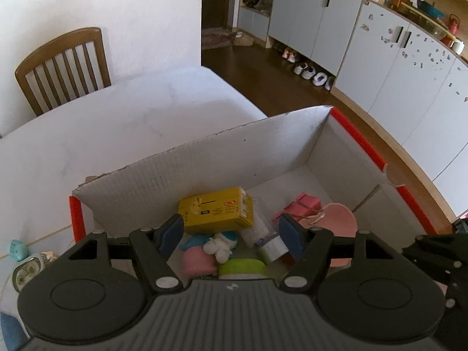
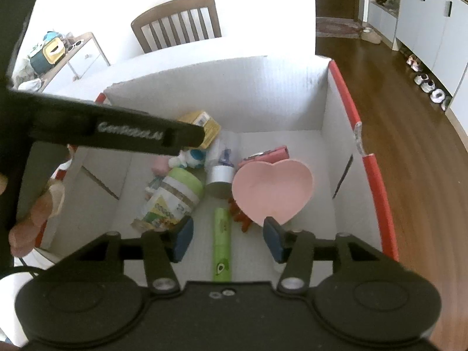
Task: Organize rigid objects
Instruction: 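Lower and release the yellow box with the left gripper while the right releases the highlighter, then withdraw both grippers from the box toward the table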
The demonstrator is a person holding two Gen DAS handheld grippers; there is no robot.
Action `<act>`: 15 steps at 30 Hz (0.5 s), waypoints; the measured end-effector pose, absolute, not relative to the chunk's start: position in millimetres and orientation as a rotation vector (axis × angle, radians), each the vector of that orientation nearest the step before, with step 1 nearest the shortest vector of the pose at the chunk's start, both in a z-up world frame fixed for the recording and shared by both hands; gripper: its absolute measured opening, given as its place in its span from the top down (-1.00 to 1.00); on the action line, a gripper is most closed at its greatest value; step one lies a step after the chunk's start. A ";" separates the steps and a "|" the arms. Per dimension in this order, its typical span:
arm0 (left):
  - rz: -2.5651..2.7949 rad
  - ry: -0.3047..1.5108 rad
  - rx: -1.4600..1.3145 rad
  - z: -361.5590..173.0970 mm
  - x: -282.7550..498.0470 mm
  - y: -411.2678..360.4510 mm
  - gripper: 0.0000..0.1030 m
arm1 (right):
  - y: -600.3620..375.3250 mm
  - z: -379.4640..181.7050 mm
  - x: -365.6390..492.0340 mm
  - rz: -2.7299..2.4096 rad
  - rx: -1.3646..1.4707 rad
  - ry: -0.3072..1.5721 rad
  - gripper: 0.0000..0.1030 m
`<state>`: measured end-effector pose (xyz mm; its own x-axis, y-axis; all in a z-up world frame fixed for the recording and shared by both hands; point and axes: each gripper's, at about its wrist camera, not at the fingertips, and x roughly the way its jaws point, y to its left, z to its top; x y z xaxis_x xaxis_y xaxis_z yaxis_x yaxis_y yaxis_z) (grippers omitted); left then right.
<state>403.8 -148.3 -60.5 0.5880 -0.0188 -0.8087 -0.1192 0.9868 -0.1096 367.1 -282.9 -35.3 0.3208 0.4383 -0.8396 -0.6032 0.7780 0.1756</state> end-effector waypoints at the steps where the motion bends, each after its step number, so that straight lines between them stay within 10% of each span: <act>1: 0.056 0.935 -0.158 -57.8 401.3 -148.9 -0.39 | -284.0 -34.0 366.3 0.688 -0.180 1.034 -0.05; 15: 0.052 0.866 -0.176 -26.6 363.6 -148.9 -0.39 | -291.4 -8.0 352.2 0.688 -0.151 0.963 -0.24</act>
